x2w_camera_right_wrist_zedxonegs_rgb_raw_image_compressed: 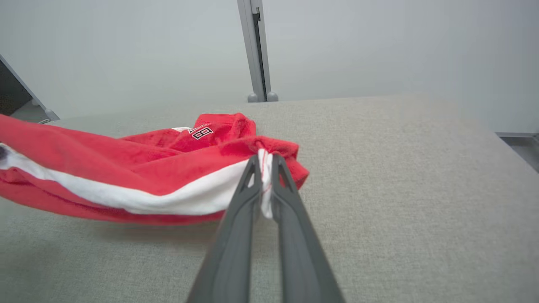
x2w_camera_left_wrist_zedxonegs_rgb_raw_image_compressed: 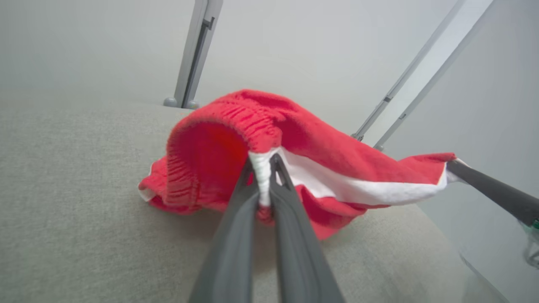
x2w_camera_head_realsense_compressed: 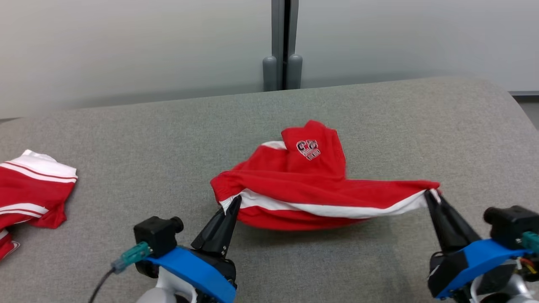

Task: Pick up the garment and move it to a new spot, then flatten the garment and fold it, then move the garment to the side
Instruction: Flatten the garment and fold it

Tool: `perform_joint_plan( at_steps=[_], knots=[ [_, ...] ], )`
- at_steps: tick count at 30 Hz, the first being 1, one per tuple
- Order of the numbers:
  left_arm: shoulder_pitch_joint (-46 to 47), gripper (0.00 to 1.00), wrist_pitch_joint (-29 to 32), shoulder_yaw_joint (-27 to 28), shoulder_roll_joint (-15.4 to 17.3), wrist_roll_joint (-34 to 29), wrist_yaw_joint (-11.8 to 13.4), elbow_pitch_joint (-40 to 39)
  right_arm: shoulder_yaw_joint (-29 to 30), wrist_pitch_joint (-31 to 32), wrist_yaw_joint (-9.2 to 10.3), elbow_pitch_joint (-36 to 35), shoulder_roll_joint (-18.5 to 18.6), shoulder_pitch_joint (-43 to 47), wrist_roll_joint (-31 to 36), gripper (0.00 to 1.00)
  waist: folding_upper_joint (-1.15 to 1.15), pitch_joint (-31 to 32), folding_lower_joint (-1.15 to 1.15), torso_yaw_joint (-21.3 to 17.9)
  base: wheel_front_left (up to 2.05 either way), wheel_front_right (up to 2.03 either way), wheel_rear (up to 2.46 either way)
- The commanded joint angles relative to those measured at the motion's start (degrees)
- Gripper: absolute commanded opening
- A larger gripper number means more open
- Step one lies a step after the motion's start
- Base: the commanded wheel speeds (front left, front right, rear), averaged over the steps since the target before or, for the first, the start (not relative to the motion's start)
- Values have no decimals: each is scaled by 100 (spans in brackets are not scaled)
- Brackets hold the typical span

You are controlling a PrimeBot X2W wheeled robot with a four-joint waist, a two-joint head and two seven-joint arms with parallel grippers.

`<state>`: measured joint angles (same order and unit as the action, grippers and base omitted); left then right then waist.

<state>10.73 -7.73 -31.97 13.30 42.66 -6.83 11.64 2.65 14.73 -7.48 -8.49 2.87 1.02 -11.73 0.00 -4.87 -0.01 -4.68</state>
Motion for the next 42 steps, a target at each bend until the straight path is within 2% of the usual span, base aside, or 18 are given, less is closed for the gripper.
perform_joint_plan(
  at_steps=[1, 3, 4, 7, 10, 14, 16, 17, 22, 28, 33, 37, 42],
  knots=[
    [-151, 0, 324, 80, 204, 197, 85, -633, 71, 242, -4, -437, 3, 95, 61, 0, 0, 49, 1, -25, 0, 0, 0],
    [-291, 0, 719, 159, 420, 410, 211, -1385, 122, 521, -4, -955, 4, 80, 161, 0, 0, 60, 1, -29, 0, 0, 0],
    [-291, 0, 719, 159, 420, 410, 211, -1385, 122, 521, -4, -955, 4, 80, 161, 0, 0, 60, 1, -29, 0, 0, 0],
    [-290, 0, 1262, 287, 716, 620, 426, -2265, 47, 909, -3, -1515, 11, -207, 312, 0, 0, 15, 1, -40, 0, 0, 0],
    [7, 0, 1715, 386, 983, 692, 523, -2628, -63, 1221, -3, -1528, 321, -743, 350, 0, 0, -107, 1, -59, 0, 0, 0],
    [651, 0, 2181, 608, 1088, 1023, 484, -2357, -383, 1477, -2, -1005, 932, -1887, 10, 0, 0, -371, 1, -64, 0, 0, 0],
    [1207, 0, 2406, 625, 1276, 860, 378, -2076, -548, 1544, -3, -586, 1189, -2579, -111, 0, 0, -528, 1, -66, 0, 0, 0],
    [1435, 0, 2494, 655, 1232, 927, 353, -1927, -619, 1557, -3, -382, 1298, -2941, -168, 0, 0, -645, 1, -58, 0, 0, 0],
    [2852, 0, 2695, 876, 1178, 892, 267, -1015, -1096, 1285, -3, 821, 1564, -4779, -255, 0, 0, -1132, 1, -30, 0, 0, 0],
    [4329, 0, 2188, 1129, 989, 527, 245, 100, -1448, 267, -2, 2186, 1317, -6560, -35, 0, 0, -1416, 1, -54, 0, 0, 0],
    [4945, 0, 1444, 1225, 858, 217, 178, 690, -1392, -865, -1, 2963, 1066, -7318, 350, 0, 0, -1458, 1, -93, 0, 0, 0],
    [4908, 0, 863, 1167, 741, 90, 90, 989, -1361, -1533, -1, 3479, 943, -7264, 538, 0, 0, -1473, 1, -110, 0, 0, 0],
    [4188, 0, 268, 680, 597, -57, -30, 1298, -1453, -1814, -2, 4015, 1015, -6414, 368, 0, 0, -1481, 1, -65, 0, 0, 0]
  ],
)
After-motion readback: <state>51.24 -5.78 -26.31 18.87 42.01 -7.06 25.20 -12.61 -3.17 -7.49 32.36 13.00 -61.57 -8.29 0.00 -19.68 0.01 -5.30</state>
